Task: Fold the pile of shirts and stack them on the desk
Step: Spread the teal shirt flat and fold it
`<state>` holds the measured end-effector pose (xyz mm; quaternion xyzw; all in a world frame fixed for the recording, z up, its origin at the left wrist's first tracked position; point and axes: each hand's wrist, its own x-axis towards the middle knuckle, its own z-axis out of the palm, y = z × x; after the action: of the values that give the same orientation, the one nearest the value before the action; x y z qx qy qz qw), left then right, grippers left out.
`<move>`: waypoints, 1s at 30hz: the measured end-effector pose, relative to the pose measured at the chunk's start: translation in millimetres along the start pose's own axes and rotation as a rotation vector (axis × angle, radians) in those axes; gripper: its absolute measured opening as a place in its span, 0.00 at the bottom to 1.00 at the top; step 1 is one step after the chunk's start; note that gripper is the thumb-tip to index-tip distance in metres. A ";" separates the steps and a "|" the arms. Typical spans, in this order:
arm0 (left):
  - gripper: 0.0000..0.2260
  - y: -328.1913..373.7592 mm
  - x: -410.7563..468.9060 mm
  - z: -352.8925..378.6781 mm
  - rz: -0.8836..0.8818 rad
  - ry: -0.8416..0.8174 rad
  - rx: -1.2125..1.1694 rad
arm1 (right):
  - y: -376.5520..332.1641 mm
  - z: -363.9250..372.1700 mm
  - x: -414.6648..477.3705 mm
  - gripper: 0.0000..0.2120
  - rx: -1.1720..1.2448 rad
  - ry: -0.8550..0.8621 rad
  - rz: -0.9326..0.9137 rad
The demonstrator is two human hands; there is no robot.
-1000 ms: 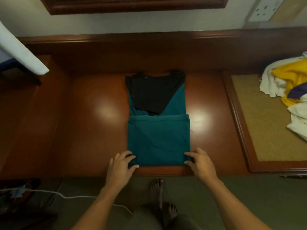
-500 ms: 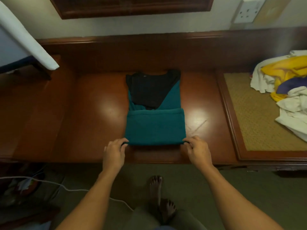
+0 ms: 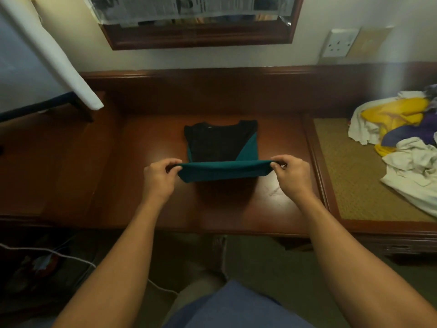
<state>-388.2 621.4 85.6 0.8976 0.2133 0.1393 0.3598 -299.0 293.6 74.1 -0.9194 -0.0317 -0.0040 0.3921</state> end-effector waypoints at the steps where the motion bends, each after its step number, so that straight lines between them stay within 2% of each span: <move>1: 0.08 2.5 12.0 0.5 0.005 -0.009 0.003 | -3.3 1.1 11.6 0.09 -0.002 0.003 0.005; 6: 0.06 -0.5 85.5 14.3 0.064 -0.062 0.088 | -17.4 17.8 82.7 0.09 -0.017 -0.029 0.057; 11: 0.06 -9.2 167.6 44.1 -0.015 -0.136 0.108 | -18.3 44.1 162.3 0.09 -0.036 -0.094 0.129; 18: 0.07 -39.3 267.4 101.2 -0.066 -0.267 0.109 | 6.7 94.9 257.2 0.07 -0.122 -0.283 0.232; 22: 0.06 -62.1 297.4 139.4 -0.093 -0.328 0.116 | 27.5 122.9 286.1 0.07 -0.130 -0.321 0.298; 27: 0.06 -78.0 315.1 169.8 -0.109 -0.363 0.183 | 43.6 148.1 311.5 0.04 -0.102 -0.288 0.410; 30: 0.05 -88.2 314.8 182.5 -0.109 -0.398 0.222 | 54.1 164.9 317.2 0.11 -0.149 -0.274 0.440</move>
<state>-65.5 723.8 -74.4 0.9286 0.2002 -0.0846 0.3007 18.0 392.7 -68.9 -0.9224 0.1166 0.2037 0.3066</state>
